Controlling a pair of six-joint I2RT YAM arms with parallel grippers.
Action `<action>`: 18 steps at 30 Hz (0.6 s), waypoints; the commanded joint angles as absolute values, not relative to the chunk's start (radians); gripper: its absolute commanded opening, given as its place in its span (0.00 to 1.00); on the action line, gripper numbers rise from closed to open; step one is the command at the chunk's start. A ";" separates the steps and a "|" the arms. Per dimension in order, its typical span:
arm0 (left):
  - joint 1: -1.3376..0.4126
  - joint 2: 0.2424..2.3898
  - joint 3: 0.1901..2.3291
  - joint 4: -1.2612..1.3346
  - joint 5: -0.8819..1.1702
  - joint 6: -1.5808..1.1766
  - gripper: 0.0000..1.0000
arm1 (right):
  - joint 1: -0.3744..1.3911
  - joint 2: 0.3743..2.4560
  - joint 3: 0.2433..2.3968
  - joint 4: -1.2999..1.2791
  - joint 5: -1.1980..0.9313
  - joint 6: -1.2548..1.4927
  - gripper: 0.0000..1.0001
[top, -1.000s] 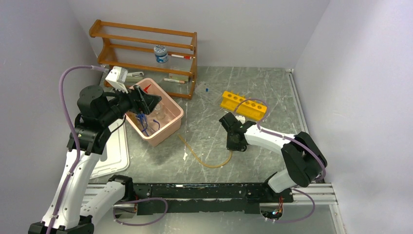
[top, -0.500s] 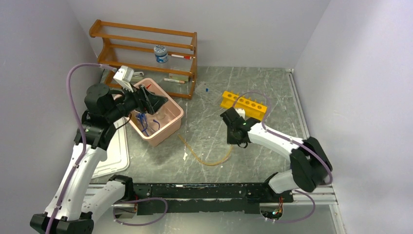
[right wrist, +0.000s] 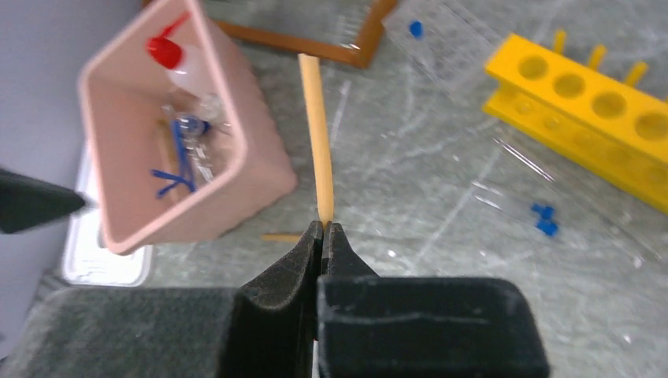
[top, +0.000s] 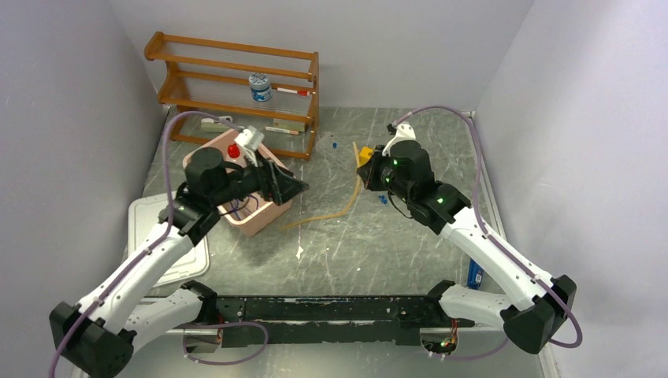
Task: Organize the chemistry lab equipment
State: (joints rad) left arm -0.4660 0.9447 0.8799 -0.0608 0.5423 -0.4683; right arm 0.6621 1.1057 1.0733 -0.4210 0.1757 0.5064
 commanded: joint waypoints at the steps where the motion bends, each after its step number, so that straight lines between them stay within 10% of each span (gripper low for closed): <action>1: -0.584 1.008 0.834 0.125 0.494 -0.485 0.81 | 0.658 1.067 1.099 -0.281 0.049 0.474 0.00; 18: -0.791 1.300 0.805 0.514 0.433 -0.256 0.69 | 0.659 1.065 1.245 -0.298 -0.037 0.575 0.00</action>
